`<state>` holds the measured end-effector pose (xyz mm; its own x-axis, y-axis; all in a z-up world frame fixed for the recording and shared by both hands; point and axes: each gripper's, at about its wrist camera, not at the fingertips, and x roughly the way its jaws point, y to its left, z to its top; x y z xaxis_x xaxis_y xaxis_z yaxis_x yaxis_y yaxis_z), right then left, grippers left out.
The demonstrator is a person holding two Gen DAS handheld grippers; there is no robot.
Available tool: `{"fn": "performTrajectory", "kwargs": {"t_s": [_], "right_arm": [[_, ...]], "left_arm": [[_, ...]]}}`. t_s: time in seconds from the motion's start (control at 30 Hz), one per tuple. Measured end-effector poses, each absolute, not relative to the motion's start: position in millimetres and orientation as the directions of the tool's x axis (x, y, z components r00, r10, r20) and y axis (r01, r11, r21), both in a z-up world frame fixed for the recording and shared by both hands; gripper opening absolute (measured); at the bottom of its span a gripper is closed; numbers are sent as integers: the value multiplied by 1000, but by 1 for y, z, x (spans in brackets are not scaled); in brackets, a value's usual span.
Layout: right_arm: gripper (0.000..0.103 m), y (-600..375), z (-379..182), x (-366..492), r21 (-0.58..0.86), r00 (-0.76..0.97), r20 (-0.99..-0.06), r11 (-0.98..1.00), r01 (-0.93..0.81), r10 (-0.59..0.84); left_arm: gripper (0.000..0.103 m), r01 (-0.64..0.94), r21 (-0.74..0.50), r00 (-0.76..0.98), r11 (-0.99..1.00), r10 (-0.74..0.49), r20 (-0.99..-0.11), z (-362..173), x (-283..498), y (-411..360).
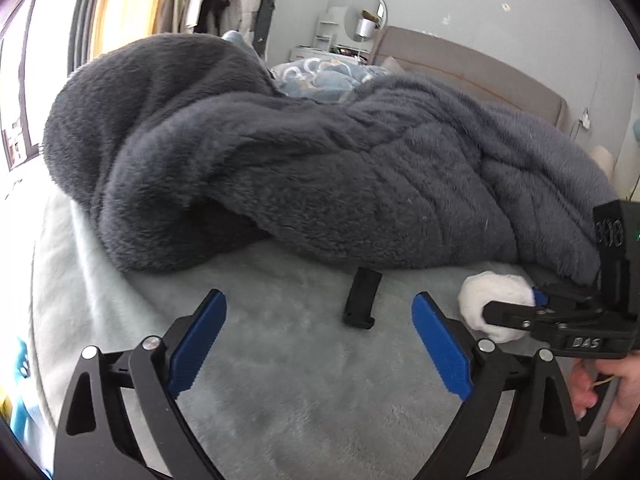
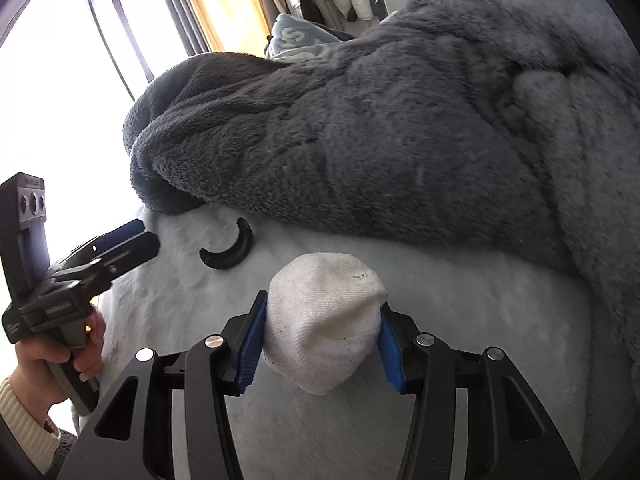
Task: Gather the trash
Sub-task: 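Close the right tool around the remaining white cloth ball, then grasp the small black clip with the left tool while the right holds the ball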
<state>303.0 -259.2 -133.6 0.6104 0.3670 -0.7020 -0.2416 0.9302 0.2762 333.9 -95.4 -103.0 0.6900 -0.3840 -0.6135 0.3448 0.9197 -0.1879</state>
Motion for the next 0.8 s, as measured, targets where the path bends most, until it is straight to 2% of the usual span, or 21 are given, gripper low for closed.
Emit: {"fn": "performTrajectory", "kwargs": {"t_s": [0.03, 0.17, 0.43, 0.6, 0.8], "right_arm": [[51, -260, -134, 301, 271, 609, -705, 931, -244, 364], [51, -262, -132, 292, 264, 600, -706, 926, -269, 376], [51, -265, -131, 284, 271, 594, -701, 918, -288, 393], [51, -265, -133, 282, 273, 585, -708, 917, -291, 396], [51, -267, -133, 280, 283, 584, -703, 914, -292, 405]], "left_arm": [[87, 347, -185, 686, 920, -383, -619, -105, 336, -97], [85, 354, -180, 682, 918, -385, -622, -106, 342, -103], [73, 383, -169, 655, 908, -396, -644, -115, 352, -116], [70, 415, -164, 637, 895, -415, -650, -118, 355, -125], [53, 439, -170, 595, 882, -428, -681, -129, 366, -139]]}}
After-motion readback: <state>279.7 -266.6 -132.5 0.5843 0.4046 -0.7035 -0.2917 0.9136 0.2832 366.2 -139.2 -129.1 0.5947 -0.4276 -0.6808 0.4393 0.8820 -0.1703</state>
